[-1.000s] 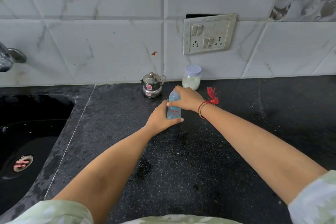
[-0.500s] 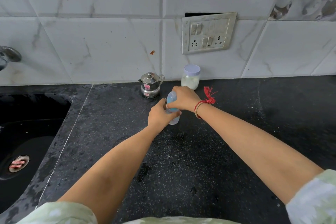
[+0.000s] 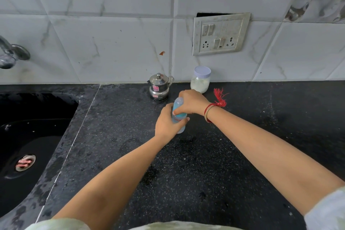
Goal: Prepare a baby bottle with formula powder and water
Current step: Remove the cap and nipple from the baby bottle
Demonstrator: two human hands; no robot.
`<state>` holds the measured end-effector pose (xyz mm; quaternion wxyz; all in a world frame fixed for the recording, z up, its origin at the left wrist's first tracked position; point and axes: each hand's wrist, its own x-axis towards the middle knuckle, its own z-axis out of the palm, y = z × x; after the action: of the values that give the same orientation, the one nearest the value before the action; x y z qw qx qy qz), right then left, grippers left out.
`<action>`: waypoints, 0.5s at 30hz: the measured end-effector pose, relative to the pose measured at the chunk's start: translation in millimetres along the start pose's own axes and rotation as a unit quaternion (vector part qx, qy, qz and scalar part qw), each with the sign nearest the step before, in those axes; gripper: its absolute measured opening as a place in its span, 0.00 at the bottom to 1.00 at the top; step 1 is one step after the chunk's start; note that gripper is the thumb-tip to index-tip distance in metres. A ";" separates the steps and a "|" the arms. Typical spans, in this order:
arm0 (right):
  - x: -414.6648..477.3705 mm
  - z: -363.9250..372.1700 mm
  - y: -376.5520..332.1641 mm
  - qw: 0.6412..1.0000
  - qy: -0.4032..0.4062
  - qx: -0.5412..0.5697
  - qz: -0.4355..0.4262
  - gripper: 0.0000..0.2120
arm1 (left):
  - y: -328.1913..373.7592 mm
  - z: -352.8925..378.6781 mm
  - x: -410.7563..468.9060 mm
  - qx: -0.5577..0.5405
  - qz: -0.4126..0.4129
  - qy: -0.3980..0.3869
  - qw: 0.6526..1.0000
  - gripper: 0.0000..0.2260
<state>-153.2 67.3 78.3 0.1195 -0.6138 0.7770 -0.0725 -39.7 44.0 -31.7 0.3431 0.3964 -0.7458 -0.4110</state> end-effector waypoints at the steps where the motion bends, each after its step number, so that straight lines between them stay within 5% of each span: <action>1: -1.6 -0.2 -2.5 1.000 0.002 -0.019 0.000 0.23 | 0.1 0.5 -1.3 -0.024 0.000 -0.010 1.000 0.25; 15: -14.1 -2.6 -3.8 0.999 0.006 -0.015 0.028 0.24 | 0.5 7.6 -15.4 -0.092 -0.001 -0.001 0.996 0.24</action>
<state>-147.3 80.0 83.1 0.1072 -0.5933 0.7955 -0.0609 -39.4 60.2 -37.4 0.3771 0.3636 -0.7050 -0.4781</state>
